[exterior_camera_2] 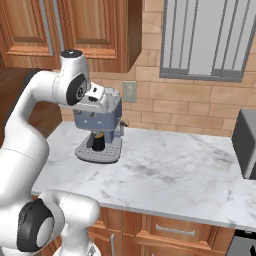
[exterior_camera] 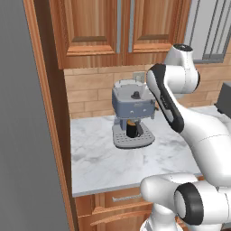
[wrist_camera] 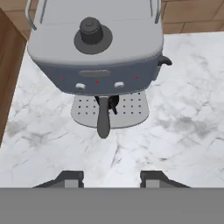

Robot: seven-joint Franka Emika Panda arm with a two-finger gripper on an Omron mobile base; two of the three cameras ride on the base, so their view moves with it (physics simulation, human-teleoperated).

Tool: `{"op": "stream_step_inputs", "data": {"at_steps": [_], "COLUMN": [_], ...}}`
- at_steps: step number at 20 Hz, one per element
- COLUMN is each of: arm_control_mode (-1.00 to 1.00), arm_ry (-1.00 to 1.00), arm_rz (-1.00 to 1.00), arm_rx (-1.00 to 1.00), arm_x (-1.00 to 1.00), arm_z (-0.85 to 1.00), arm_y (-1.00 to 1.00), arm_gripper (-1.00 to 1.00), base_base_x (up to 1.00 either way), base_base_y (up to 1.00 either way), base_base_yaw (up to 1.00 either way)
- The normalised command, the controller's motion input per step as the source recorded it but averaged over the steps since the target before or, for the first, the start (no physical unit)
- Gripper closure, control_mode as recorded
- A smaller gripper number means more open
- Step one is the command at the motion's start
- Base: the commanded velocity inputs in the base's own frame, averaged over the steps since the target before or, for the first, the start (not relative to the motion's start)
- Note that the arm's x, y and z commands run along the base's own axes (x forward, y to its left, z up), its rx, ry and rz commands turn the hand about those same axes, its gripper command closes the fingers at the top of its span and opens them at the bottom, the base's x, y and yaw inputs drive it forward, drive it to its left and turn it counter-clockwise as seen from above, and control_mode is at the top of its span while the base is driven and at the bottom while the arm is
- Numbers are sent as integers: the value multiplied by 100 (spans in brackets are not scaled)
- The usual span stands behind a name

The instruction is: Pick up the brewed coffee from the coffee machine and place it next to the breakfast plate on the dining counter.

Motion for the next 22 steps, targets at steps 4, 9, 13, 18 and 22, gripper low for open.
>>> {"op": "stream_step_inputs", "data": {"at_steps": [4, 9, 13, 18, 22], "arm_control_mode": [-100, -100, -100, -100, -100], "arm_ry": [0, -23, -17, -10, -2], "arm_rz": [0, 17, 22, 27, 32], "arm_rx": [4, 7, 9, 7, 0], "arm_x": [-4, -26, -3, 0, 0], "arm_z": [0, -36, -48, -38, -24], "arm_y": [-19, -16, -9, -5, -17], "arm_gripper": [-100, -100, -100, -100, -100], "base_base_x": [0, 0, 0, 0, 0], "base_base_y": [0, 0, 0, 0, 0], "base_base_yaw": [0, 0, 0, 0, 0]}}
